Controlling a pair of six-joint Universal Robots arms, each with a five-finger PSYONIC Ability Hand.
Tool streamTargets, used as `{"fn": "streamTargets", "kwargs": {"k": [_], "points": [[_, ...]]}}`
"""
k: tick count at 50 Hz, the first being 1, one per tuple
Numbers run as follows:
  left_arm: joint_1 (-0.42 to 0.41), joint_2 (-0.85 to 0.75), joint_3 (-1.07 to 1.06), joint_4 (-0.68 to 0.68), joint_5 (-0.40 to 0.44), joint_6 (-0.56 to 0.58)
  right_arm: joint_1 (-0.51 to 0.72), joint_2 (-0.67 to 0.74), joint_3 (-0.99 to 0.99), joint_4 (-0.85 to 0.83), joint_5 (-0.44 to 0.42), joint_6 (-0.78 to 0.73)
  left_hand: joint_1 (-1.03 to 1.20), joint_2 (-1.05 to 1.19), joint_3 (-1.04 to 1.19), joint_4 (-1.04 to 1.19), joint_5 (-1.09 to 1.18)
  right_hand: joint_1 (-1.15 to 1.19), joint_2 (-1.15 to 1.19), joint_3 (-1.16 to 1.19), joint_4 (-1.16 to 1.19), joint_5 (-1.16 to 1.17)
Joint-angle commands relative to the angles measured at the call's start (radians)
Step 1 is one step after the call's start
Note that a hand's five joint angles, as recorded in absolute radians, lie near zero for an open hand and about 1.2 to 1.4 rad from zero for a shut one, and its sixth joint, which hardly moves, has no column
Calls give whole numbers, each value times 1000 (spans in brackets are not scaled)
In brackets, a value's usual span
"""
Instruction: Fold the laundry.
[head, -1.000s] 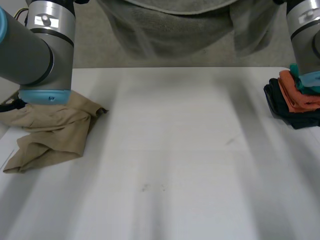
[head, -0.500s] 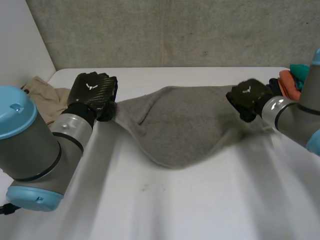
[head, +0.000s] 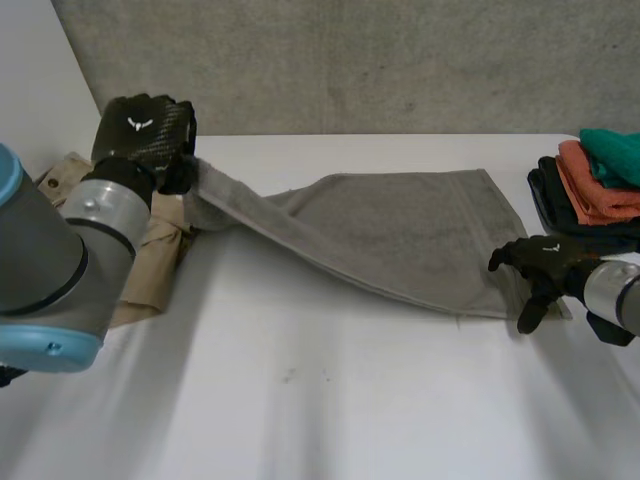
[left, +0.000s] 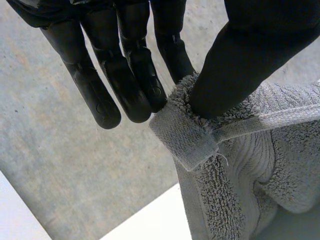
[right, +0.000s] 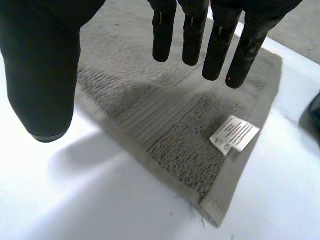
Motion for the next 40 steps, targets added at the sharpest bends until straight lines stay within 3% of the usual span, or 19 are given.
{"fn": "streamTargets", "kwargs": {"k": [1,4,8,11,15,21,23,26,29,35,40], "points": [[-14,-34,155,-45,-1,-2,-3,-7,87,-34,-101,33,269,194,199,194,247,22,-28,-17,-11,-16],[-15,-44,211,-74,-5,-4,71,-20,102,-99,-102,174,269,194,199,194,247,-39,-90,-78,-73,-78],[-38,-42,250,-86,-6,-4,207,-77,131,-279,-76,489,269,194,199,194,247,-57,-108,-96,-90,-95],[-51,-41,259,-88,-8,-4,258,-103,136,-347,-50,610,269,194,199,194,247,-66,-117,-105,-99,-104],[-60,-36,264,-88,-8,-4,364,-80,104,-424,52,716,269,194,199,194,247,-133,-184,-172,-166,-171],[-64,-33,268,-86,-12,-5,531,73,-34,-473,309,717,269,194,199,194,247,-145,-196,-184,-178,-184],[-63,-31,270,-86,-12,-5,531,128,-92,-461,381,717,269,194,199,194,247,-122,-173,-161,-155,-160],[-63,-27,273,-88,-14,-5,527,174,-123,-427,421,704,269,194,199,194,247,-58,-108,-97,-91,-96],[-60,-11,274,-88,-14,-5,487,177,-122,-401,418,671,269,194,199,194,247,51,0,12,18,13],[-43,13,273,-88,-14,-4,222,133,-86,-392,410,545,269,194,199,194,247,292,241,253,259,254],[-22,13,271,-91,-12,-4,91,125,-92,-383,326,442,269,194,199,194,247,453,403,414,420,415]]}}
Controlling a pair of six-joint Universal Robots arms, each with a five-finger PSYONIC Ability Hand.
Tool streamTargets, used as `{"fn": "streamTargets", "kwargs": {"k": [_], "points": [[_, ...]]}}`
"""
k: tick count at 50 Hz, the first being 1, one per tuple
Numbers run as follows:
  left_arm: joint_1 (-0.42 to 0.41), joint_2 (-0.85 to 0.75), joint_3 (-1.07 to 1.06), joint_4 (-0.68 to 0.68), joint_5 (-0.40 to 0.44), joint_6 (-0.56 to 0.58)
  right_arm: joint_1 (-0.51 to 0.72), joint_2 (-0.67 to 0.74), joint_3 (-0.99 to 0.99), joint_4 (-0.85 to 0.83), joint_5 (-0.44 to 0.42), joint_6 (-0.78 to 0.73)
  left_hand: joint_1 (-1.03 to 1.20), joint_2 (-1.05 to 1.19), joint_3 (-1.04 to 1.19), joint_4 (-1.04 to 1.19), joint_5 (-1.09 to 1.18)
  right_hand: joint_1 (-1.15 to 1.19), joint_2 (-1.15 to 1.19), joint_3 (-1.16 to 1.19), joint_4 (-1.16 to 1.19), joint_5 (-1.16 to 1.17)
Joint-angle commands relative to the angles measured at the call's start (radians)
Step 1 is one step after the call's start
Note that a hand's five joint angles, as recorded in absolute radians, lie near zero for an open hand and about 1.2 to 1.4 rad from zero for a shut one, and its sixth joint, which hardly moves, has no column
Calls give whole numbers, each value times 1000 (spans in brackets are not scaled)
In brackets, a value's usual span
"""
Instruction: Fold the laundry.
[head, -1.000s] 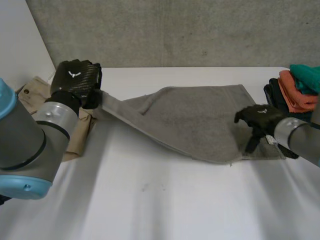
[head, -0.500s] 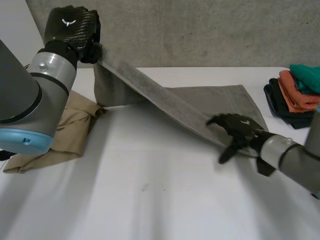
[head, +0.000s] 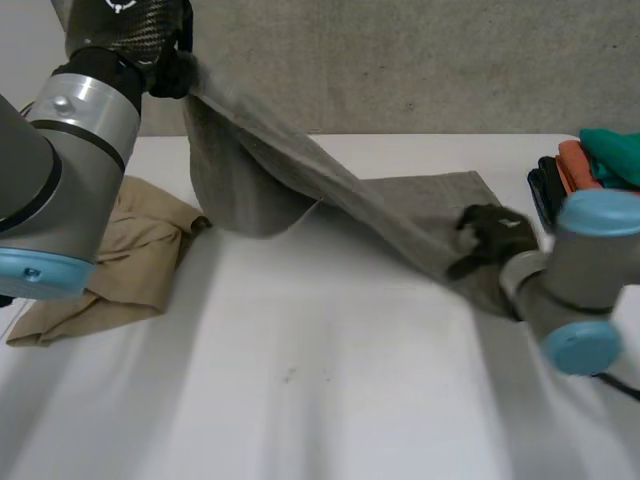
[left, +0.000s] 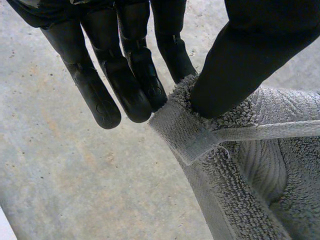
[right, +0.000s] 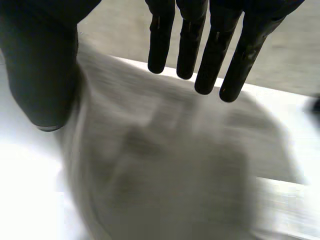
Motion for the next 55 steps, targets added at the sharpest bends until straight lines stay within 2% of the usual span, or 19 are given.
{"fn": "streamTargets", "kwargs": {"k": [1,4,10,13,14,16,22,24,27,31,34,35,38,39,43,45,48,50,55], "points": [[30,4,-3,-3,1,-1,-226,-24,8,15,-142,-162,269,194,199,194,247,390,314,313,314,337],[33,4,-6,-3,1,-1,-243,-12,-1,53,-207,-183,269,194,199,194,247,516,440,439,440,463],[37,4,-14,-4,0,-1,-248,9,-43,133,-238,-184,269,194,199,194,247,560,485,484,485,508],[39,3,-17,-7,1,0,-246,16,-58,173,-251,-186,269,194,199,194,247,455,380,379,379,403],[39,3,-17,-10,1,0,-245,14,-63,185,-261,-186,269,194,199,194,247,336,260,259,260,283],[40,3,-18,-12,1,0,-245,14,-67,196,-270,-184,269,194,199,194,247,244,168,168,168,191],[62,3,-18,-16,1,0,-245,20,-75,211,-327,-195,269,194,199,194,247,276,200,199,200,223],[67,1,-18,-19,1,0,-245,32,-79,220,-330,-196,269,194,199,194,247,340,265,264,264,288],[79,-2,-18,-24,1,0,-245,55,-99,246,-337,-206,269,194,199,194,247,939,864,863,863,887],[91,-10,-18,-41,1,0,-249,55,-130,318,-337,-262,269,194,199,194,247,941,866,865,865,889],[100,-11,-31,-96,4,5,-254,37,-156,436,-340,-391,269,194,199,194,247,941,866,865,865,889],[105,-10,-41,-127,6,10,-260,13,-171,502,-340,-485,269,194,199,194,247,941,866,865,865,889],[109,-8,-63,-196,7,13,-288,-46,-169,609,-328,-647,269,194,199,194,247,941,866,865,865,889],[111,-2,-87,-246,10,16,-311,-90,-156,687,-322,-757,269,194,199,194,247,941,866,865,865,889],[111,15,-171,-369,18,37,-383,-197,-84,871,-290,-1002,269,194,199,194,247,941,866,865,865,889],[111,33,-213,-415,18,69,-410,-239,-43,930,-278,-1064,269,194,199,194,247,941,866,865,865,889],[111,79,-328,-504,20,189,-447,-345,35,1009,-265,-1147,269,194,199,194,247,941,866,865,865,889],[99,111,-420,-542,20,296,-458,-432,89,1033,-284,-1163,269,194,199,194,247,941,866,865,865,889],[80,197,-557,-564,27,410,-502,-526,155,1030,-317,-1178,269,194,199,194,247,941,866,865,865,889]]}}
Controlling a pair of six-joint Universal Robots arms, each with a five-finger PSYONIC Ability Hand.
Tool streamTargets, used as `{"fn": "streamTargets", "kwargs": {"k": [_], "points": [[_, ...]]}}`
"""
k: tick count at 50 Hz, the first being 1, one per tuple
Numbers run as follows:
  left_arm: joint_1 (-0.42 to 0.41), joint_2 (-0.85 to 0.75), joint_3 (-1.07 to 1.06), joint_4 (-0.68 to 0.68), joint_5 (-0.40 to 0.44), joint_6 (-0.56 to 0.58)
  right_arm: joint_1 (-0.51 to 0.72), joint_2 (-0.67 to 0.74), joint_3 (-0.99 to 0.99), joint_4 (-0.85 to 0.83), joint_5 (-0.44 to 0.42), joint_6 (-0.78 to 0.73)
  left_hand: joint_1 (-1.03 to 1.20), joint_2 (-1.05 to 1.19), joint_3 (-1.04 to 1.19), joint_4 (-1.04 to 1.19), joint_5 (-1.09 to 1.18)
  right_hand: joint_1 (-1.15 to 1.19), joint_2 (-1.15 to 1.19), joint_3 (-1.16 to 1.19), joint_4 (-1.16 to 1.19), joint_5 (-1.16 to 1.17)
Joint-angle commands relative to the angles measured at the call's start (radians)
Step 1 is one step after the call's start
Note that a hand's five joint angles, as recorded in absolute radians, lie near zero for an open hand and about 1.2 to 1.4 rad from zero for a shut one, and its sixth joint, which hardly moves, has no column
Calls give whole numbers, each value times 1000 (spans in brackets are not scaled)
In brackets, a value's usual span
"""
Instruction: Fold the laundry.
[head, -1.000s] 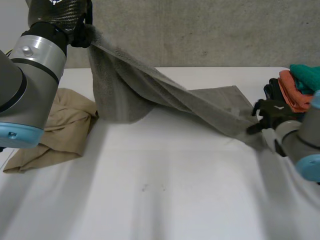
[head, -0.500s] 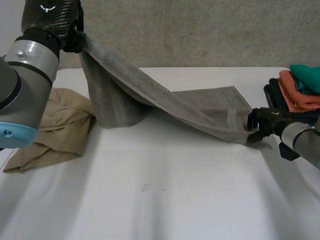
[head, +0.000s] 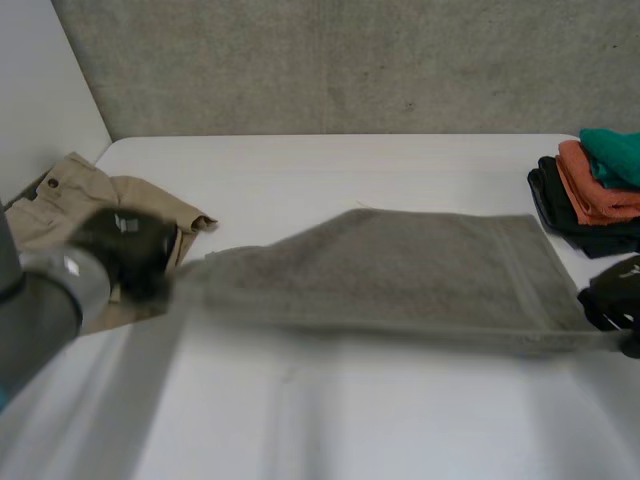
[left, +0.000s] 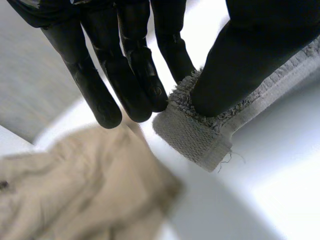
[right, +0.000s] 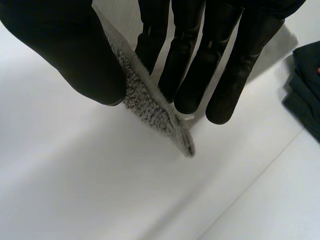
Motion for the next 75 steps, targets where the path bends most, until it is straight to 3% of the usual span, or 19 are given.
{"fn": "streamTargets", "kwargs": {"k": [1,8,13,17,22,25,27,30,35,44,52,63,67,71,75], "points": [[-32,131,-239,-68,9,224,-69,-185,137,30,-55,-45,269,194,199,194,247,400,219,212,209,235],[-46,97,-228,-24,17,221,-77,-159,114,1,-81,-88,269,194,199,194,247,400,219,212,209,235],[-46,-57,-133,132,11,221,-20,-40,37,-128,-78,38,269,194,199,194,247,400,219,212,209,235],[-46,-218,24,295,-1,232,73,72,-74,-290,-61,153,269,194,199,194,247,400,219,212,209,235],[-43,-387,387,448,-89,241,188,207,-382,-467,68,259,269,194,199,194,247,400,219,212,209,235],[-37,-423,550,495,-100,243,240,223,-528,-559,115,286,269,194,199,194,247,400,219,212,209,235],[-36,-447,689,573,-90,244,268,227,-630,-709,134,314,269,194,199,194,247,400,219,212,209,235],[-32,-456,795,698,-84,243,274,210,-675,-937,149,360,269,194,199,194,247,400,219,212,209,235],[-32,-449,830,783,-89,241,279,174,-684,-1084,174,408,269,194,199,194,247,400,219,212,209,235],[-22,-358,582,766,-89,217,280,161,-557,-1062,163,414,269,194,199,194,247,400,219,212,209,235],[-22,-332,312,785,-83,178,274,158,-287,-1050,90,414,269,194,199,194,247,400,219,212,209,235],[-26,-338,-18,743,-46,169,248,157,20,-803,-13,394,269,194,199,194,247,400,219,212,209,235],[-26,-233,-128,576,-46,174,187,128,66,-598,-18,333,269,194,199,194,247,400,219,212,209,235],[-26,-83,-237,235,-47,175,74,-33,157,-321,-12,122,269,194,199,194,247,400,219,212,209,235],[-37,25,-308,0,-41,222,-11,-127,236,-129,-12,-64,269,194,199,194,247,400,219,212,209,235]]}}
